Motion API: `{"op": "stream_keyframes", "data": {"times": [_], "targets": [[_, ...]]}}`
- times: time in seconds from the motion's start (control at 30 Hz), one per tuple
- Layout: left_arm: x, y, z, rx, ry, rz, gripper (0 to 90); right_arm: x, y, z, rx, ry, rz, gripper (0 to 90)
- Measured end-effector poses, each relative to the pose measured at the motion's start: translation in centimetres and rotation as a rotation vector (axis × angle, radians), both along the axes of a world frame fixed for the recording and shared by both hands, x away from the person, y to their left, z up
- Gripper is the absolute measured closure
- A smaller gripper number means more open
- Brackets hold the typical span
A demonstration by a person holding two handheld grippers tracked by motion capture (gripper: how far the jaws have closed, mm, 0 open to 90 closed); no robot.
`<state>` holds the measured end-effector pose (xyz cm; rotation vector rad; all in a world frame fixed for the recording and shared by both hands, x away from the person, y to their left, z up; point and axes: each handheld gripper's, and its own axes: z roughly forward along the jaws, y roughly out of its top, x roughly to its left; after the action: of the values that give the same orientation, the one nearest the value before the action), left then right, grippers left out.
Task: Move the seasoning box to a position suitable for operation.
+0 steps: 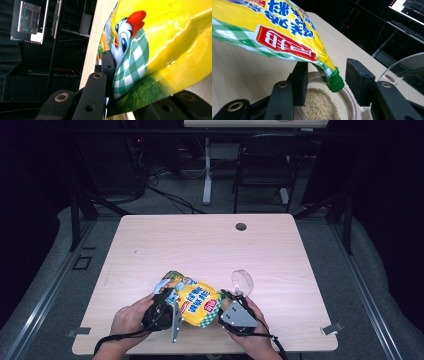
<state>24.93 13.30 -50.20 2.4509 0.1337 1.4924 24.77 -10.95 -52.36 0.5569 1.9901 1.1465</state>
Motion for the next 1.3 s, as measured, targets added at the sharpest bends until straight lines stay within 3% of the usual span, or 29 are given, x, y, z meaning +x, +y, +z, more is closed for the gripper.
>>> {"op": "stream_keyframes", "data": {"times": [0.2,0.43,0.67,0.7,0.97,1.3], "targets": [[0.1,0.4,-0.3,-0.013,0.007,0.007,86.3,0.0,-0.1,0.0,0.001,0.0,-0.006,50.4],[0.3,0.9,-0.6,-0.054,0.042,0.019,86.3,0.1,-0.4,0.0,0.005,0.013,-0.012,50.2],[0.9,1.8,-0.7,-0.147,0.086,0.037,86.4,0.0,-0.5,-0.1,0.014,0.011,-0.016,50.2],[0.9,1.9,-0.9,-0.178,0.094,0.037,86.4,0.0,-0.5,-0.1,0.013,0.011,-0.017,50.2],[1.1,2.6,-1.2,-0.266,0.147,0.035,86.5,-0.1,-0.6,-0.1,0.014,0.018,-0.018,50.4],[1.4,3.1,-1.5,-0.292,0.184,0.048,86.5,0.0,-0.7,-0.1,0.022,0.017,-0.024,50.7]]}}
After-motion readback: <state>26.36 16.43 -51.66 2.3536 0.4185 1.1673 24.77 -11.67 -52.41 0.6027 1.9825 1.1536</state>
